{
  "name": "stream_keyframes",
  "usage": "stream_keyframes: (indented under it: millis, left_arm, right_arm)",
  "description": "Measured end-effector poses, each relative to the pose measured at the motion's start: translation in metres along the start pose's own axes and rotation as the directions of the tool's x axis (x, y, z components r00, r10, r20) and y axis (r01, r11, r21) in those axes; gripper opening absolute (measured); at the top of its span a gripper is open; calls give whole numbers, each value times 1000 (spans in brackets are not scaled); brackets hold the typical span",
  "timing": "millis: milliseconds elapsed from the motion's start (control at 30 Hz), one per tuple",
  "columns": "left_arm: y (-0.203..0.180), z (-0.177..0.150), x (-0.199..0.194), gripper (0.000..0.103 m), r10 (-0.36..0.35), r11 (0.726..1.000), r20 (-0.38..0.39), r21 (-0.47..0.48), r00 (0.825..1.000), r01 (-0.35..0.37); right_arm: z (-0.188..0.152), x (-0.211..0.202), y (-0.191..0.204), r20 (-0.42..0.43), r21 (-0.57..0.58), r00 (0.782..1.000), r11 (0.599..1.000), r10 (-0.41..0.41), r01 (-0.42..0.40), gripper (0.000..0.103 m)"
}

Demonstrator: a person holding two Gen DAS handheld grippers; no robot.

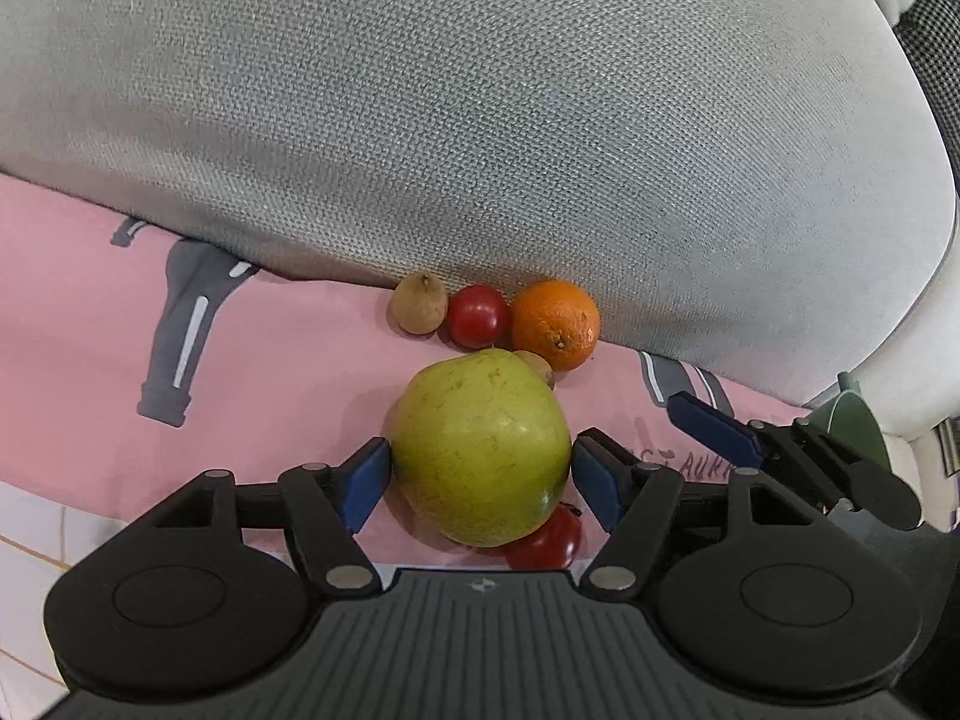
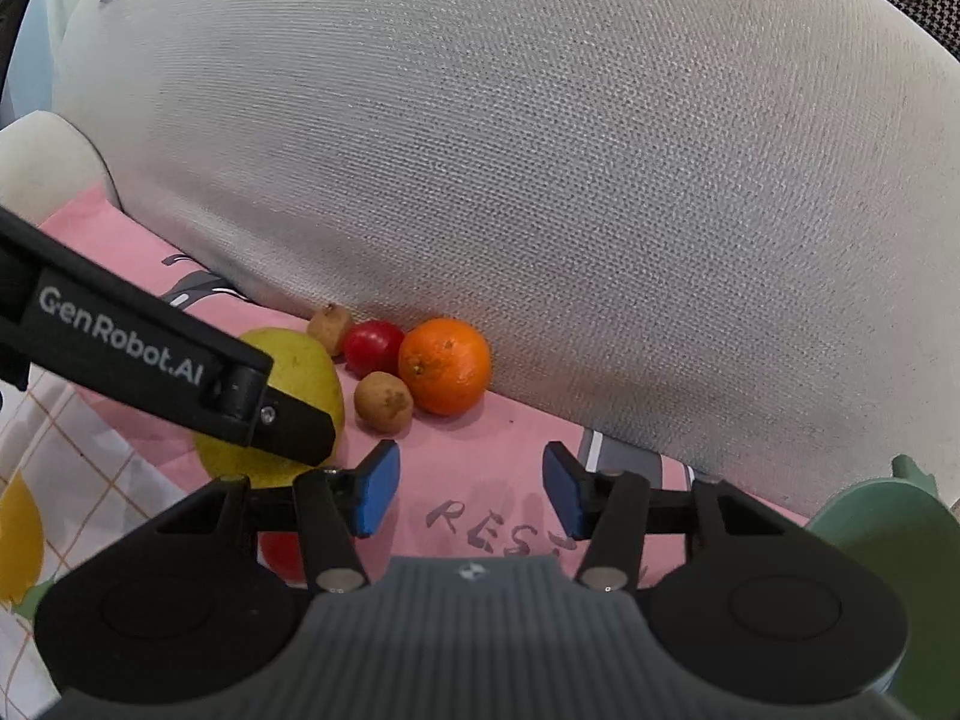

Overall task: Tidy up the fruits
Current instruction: 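Grasp the green pear with the left tool while the right tool grasps a tangerine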

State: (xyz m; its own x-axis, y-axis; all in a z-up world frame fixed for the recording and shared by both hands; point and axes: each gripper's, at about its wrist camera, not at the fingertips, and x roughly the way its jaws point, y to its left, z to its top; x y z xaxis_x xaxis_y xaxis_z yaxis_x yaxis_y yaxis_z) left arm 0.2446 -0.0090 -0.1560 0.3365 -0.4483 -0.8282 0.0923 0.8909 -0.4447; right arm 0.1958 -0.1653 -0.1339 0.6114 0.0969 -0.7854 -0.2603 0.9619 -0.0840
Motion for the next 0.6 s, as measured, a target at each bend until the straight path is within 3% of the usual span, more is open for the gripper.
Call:
stream_keyframes:
  millis: [233, 600]
  left_arm:
    - [-2, 1, -1, 76, -8, 1000, 31, -15, 999, 8]
    - [18, 12, -26, 76, 89, 996, 105, -38, 990, -86]
  right_arm:
    - [2, 2, -3, 11, 15, 1000, 1000, -2, 2, 49]
    - [20, 10, -4, 32, 92, 999, 995, 42, -45, 49]
